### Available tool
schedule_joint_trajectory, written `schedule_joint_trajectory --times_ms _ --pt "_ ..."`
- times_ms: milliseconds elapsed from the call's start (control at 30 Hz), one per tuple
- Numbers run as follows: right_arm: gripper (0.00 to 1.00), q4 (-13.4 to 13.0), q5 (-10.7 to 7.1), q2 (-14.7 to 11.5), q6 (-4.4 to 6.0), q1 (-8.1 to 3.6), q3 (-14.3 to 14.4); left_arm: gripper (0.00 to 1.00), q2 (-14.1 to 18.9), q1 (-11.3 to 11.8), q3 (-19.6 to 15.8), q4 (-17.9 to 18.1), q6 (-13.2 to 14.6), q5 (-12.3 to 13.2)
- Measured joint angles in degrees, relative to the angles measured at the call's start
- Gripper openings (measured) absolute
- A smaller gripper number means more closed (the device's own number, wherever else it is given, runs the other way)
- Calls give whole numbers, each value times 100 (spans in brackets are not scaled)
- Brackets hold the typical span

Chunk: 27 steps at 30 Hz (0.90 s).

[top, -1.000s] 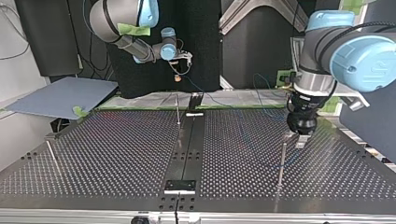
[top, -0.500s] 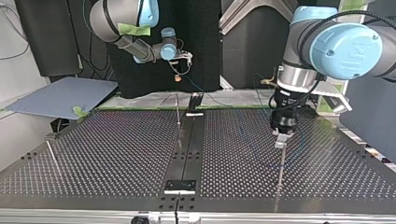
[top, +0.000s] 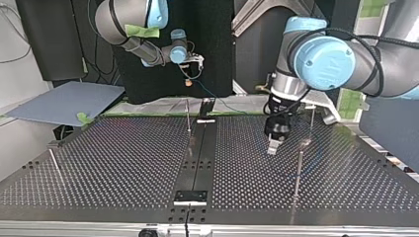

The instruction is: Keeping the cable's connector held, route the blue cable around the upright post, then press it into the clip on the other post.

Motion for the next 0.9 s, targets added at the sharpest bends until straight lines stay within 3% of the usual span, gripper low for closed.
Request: schedule_joint_trajectory --times_ms 367,700,900 --pt "0 -7 -15 0 2 0 -4 99 -408 -196 1 226 -15 -307" --pt "0 0 -17 0 8 0 -1 99 -902 -655 -2 694 -84 -782" --pt "0 -6 -17 0 9 1 -1 99 -1183 -666 -2 977 -170 -1064"
